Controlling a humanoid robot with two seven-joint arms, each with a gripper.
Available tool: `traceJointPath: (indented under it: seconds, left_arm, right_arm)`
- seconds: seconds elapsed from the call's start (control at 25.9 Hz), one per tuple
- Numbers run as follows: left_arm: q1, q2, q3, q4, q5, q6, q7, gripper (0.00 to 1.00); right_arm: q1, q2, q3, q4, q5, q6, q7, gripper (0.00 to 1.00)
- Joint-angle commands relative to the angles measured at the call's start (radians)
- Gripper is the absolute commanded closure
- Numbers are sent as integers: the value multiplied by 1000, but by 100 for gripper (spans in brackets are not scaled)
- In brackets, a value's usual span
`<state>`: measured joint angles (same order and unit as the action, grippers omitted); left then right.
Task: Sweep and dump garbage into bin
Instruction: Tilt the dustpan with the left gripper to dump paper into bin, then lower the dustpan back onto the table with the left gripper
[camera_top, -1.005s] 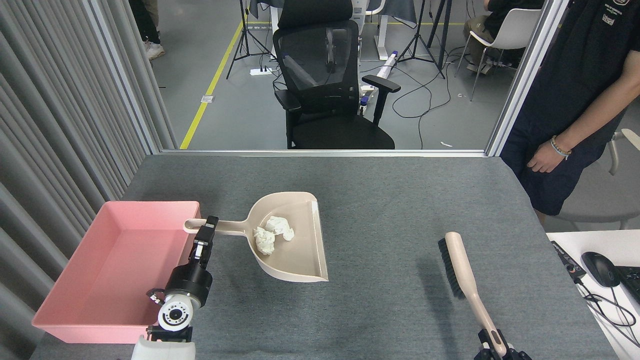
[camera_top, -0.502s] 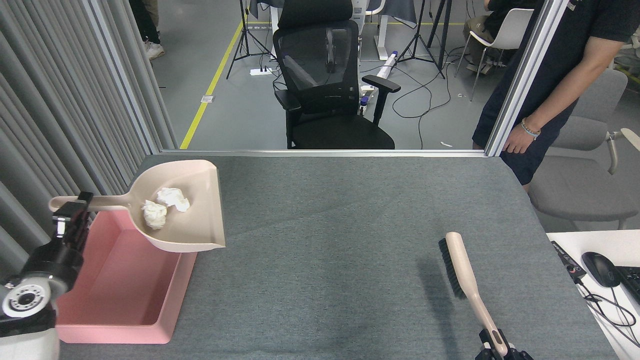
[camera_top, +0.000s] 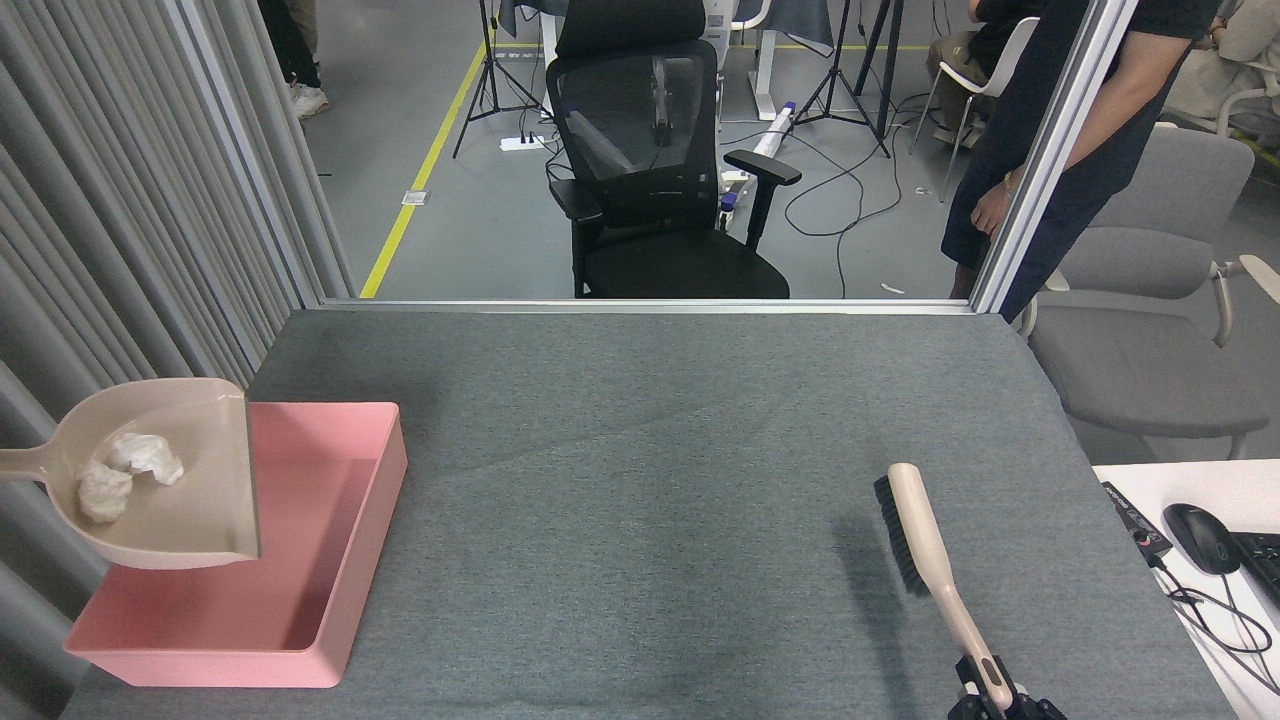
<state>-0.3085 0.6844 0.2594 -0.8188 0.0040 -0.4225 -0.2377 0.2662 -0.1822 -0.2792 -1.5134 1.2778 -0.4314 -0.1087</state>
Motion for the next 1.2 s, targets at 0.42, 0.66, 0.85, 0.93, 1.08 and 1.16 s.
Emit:
traceJointPath:
  seconds: [0.42, 0.66, 0.85, 0.93, 1.08, 1.16]
  left_arm:
    - [-75, 33, 173, -43, -644, -234, 51, 78]
    - [-96, 32, 169, -37, -374, -107, -38, 78]
    - [-77, 7, 49, -194, 80, 169, -81, 78]
    - [-35, -14, 29, -335, 215, 294, -69, 78]
    - [29, -166, 18, -536, 221, 372, -31, 78]
    - [40, -264, -34, -554, 126, 378, -18, 78]
  right_arm:
    - [8, 10, 2, -7, 0, -9, 0, 98]
    - [10, 10, 0, -8, 0, -10, 0, 98]
    - [10, 9, 2, -13, 0, -10, 0, 98]
    - [8, 9, 2, -14, 0, -9, 0, 98]
    - [5, 9, 3, -24, 0, -6, 1, 99]
    - [7, 9, 3, -41, 0, -3, 1, 99]
